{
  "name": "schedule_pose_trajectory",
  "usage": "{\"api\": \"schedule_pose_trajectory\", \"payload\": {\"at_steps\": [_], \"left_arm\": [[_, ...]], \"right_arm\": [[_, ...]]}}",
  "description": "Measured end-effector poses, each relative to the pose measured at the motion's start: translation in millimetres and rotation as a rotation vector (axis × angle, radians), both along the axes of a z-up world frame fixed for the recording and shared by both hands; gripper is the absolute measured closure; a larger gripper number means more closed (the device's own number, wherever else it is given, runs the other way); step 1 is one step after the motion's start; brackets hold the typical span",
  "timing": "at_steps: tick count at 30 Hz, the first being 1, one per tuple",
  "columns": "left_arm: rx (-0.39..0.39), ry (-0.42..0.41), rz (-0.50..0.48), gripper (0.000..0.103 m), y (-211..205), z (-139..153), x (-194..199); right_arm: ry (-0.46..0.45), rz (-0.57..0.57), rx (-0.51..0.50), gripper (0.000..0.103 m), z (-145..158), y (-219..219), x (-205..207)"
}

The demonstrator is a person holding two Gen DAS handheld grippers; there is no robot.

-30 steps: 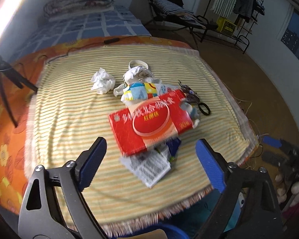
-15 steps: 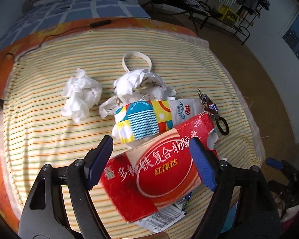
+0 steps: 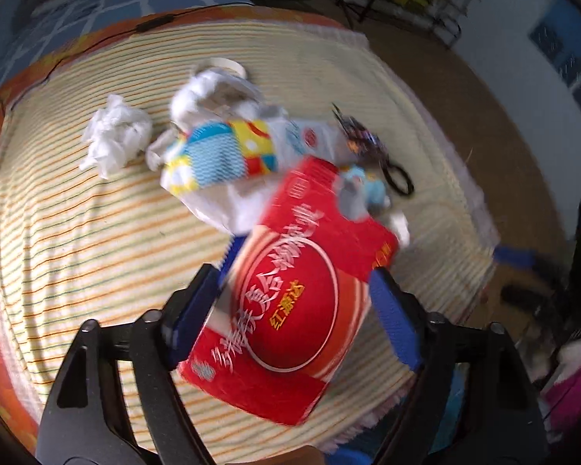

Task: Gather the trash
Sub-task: 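Reach the left tool to the red medicine box and grasp it, then lift the red box with the left tool while the right tool grasps the black hair tie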

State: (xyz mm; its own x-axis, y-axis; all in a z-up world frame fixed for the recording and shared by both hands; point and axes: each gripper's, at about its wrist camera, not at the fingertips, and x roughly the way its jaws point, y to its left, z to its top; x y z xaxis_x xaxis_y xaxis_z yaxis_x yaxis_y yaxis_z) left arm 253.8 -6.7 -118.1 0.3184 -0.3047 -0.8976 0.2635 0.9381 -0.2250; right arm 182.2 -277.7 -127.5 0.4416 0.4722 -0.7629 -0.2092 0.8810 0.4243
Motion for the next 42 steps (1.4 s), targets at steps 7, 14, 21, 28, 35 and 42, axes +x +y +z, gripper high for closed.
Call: {"api": "schedule_pose_trajectory", "payload": {"at_steps": [7, 14, 21, 28, 35, 42], "left_arm": [[0.212, -0.007, -0.118, 0.013, -44, -14, -11], [0.399, -0.060, -0.150, 0.013, -68, -27, -23], [0.460, -0.098, -0.180, 0.009, -87, -40, -39], [0.434, -0.140, -0.198, 0.006, -93, -42, -57], [0.344, -0.131, -0.157, 0.009, -73, -28, -62], [0.266, -0.131, -0.092, 0.014, -63, -14, -58]], "right_arm": [[-0.010, 0.014, -0.023, 0.008, 3, 1, 7], [-0.053, 0.038, -0.056, 0.008, 8, 3, 44], [-0.063, 0.115, -0.148, 0.009, -3, 25, 85], [-0.025, 0.133, -0.203, 0.028, -26, 40, 106], [-0.027, 0.156, -0.304, 0.049, -40, 56, 119], [-0.031, 0.150, -0.315, 0.089, -36, 46, 121]]}}
